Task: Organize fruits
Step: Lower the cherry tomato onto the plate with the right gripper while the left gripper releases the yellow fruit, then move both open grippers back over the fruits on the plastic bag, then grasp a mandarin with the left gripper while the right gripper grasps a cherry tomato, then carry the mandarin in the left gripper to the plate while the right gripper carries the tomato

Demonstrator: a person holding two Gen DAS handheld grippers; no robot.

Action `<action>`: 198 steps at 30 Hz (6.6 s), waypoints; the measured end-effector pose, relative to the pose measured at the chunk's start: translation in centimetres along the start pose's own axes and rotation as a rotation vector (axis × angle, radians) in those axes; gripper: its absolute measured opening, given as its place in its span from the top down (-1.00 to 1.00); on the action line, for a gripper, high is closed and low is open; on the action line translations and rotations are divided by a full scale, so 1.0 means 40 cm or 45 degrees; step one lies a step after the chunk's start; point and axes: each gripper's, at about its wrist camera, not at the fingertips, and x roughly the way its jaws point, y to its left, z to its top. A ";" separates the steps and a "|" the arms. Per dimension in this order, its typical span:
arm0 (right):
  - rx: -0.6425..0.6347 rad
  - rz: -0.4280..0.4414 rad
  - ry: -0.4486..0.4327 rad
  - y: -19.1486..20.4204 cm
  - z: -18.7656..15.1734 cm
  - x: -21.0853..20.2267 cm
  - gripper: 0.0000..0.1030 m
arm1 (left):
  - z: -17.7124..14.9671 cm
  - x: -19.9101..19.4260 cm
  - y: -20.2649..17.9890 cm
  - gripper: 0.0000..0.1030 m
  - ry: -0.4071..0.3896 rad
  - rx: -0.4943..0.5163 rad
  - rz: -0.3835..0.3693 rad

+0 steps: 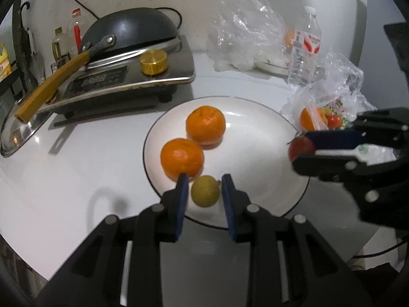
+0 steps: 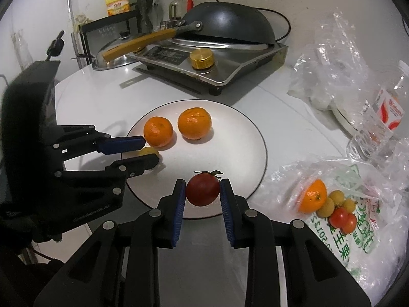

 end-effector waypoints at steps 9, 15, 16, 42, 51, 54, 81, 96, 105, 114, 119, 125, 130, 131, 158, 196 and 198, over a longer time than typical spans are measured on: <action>-0.019 0.055 0.019 0.046 0.025 0.045 0.43 | -0.004 -0.042 0.038 0.41 -0.038 -0.001 0.016; -0.006 0.126 0.042 0.071 0.033 0.081 0.43 | -0.016 -0.053 0.069 0.40 -0.041 -0.027 0.027; -0.003 0.134 0.046 0.074 0.035 0.088 0.43 | -0.019 -0.055 0.072 0.40 -0.044 -0.029 0.029; 0.077 0.140 0.024 0.070 0.041 0.060 0.32 | -0.030 -0.094 0.089 0.02 -0.088 -0.062 0.056; 0.094 0.129 -0.012 0.033 0.009 0.010 0.31 | -0.016 -0.097 0.025 0.01 -0.084 -0.015 0.039; 0.109 0.125 -0.029 0.015 -0.004 -0.007 0.31 | -0.009 -0.096 0.003 0.01 -0.083 -0.001 0.035; 0.266 0.035 -0.147 -0.199 -0.141 -0.168 0.31 | 0.058 -0.079 -0.245 0.01 -0.076 0.126 -0.016; 0.365 -0.041 -0.179 -0.338 -0.219 -0.216 0.31 | 0.096 -0.045 -0.380 0.01 -0.062 0.234 -0.047; 0.409 -0.050 -0.186 -0.416 -0.237 -0.214 0.31 | 0.134 -0.008 -0.427 0.01 -0.064 0.255 -0.082; 0.456 -0.055 -0.176 -0.482 -0.248 -0.197 0.31 | 0.176 0.050 -0.441 0.01 -0.049 0.217 -0.146; 0.464 -0.060 -0.153 -0.506 -0.253 -0.180 0.31 | 0.193 0.099 -0.452 0.01 -0.004 0.203 -0.225; 0.482 -0.060 -0.139 -0.530 -0.253 -0.164 0.31 | 0.210 0.162 -0.447 0.01 0.059 0.216 -0.198; 0.462 -0.055 -0.107 -0.530 -0.245 -0.141 0.31 | 0.212 0.192 -0.439 0.01 0.092 0.217 -0.192; 0.460 -0.056 -0.099 -0.530 -0.244 -0.135 0.31 | 0.212 0.197 -0.436 0.01 0.094 0.215 -0.186; 0.436 -0.055 0.015 -0.537 -0.203 -0.034 0.43 | 0.208 0.250 -0.413 0.12 0.114 0.234 -0.190; 0.394 -0.159 -0.128 -0.439 -0.230 -0.225 0.44 | 0.166 0.011 -0.452 0.13 -0.098 0.301 -0.318; 0.388 -0.159 -0.135 -0.427 -0.228 -0.232 0.44 | 0.159 -0.002 -0.444 0.13 -0.105 0.298 -0.314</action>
